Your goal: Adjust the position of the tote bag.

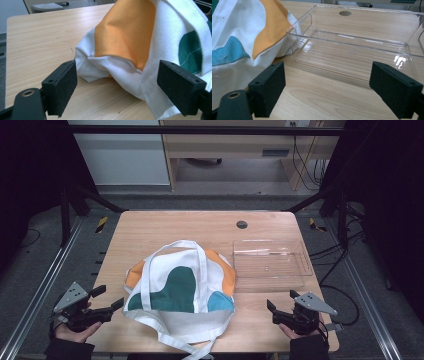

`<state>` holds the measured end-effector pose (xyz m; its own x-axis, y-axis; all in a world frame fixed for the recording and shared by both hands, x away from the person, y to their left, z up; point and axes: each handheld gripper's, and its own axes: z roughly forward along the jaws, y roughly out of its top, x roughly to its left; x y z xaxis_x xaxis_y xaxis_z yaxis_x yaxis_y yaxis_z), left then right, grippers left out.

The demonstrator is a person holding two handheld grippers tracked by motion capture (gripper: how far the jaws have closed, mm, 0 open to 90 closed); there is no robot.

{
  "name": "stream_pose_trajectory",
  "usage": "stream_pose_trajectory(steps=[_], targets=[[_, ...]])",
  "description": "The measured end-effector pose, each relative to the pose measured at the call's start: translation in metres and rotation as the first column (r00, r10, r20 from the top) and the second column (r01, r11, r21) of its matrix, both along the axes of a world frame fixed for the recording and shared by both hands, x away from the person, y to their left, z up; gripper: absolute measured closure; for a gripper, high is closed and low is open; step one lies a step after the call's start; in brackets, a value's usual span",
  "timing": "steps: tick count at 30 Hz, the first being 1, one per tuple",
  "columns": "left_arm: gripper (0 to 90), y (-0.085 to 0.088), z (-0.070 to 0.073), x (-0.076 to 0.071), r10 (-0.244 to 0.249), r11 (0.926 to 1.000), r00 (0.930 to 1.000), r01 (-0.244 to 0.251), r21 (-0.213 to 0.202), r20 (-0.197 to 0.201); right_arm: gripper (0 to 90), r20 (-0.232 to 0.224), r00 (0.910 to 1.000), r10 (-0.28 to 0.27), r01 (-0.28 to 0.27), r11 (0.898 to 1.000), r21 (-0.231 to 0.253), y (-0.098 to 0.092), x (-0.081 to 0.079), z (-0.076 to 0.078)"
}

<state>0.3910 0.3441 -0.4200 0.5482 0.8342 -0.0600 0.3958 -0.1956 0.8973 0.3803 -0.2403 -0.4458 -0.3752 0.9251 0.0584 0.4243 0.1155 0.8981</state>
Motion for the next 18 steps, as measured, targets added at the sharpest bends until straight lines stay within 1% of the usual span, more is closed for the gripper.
stream_pose_trajectory(steps=[4, 5, 10, 13, 15, 18], targets=[[16.4, 0.004, 0.003, -0.003, 0.005, 1.0, 1.0, -0.005, -0.003, 0.007, 14.0, -0.009, 1.0, -0.002, 0.002, 1.0, 0.005, 0.0, 0.0, 0.0], [16.3, 0.005, 0.002, -0.004, 0.005, 1.0, 1.0, -0.005, -0.006, 0.006, 14.2, -0.004, 1.0, -0.001, 0.001, 1.0, -0.002, 0.0, -0.001, 0.001], [16.4, 0.009, -0.001, -0.009, 0.006, 1.0, 1.0, -0.006, 0.004, -0.006, 14.5, -0.006, 1.0, 0.003, -0.003, 1.0, -0.008, 0.002, -0.001, 0.001], [16.6, 0.009, -0.003, -0.014, 0.002, 1.0, 1.0, -0.002, 0.003, -0.009, 15.2, -0.006, 1.0, 0.007, -0.007, 1.0, -0.004, 0.003, -0.001, 0.002], [16.7, 0.007, -0.005, -0.015, -0.003, 0.9999, 0.9999, 0.004, 0.011, -0.014, 15.7, -0.008, 0.9999, 0.012, -0.012, 1.0, -0.001, 0.004, -0.001, 0.002], [17.2, 0.003, -0.006, -0.016, -0.021, 0.9989, 0.9997, 0.021, 0.042, -0.014, 16.8, -0.011, 0.9997, 0.021, -0.021, 1.0, -0.003, 0.005, -0.001, 0.002]])
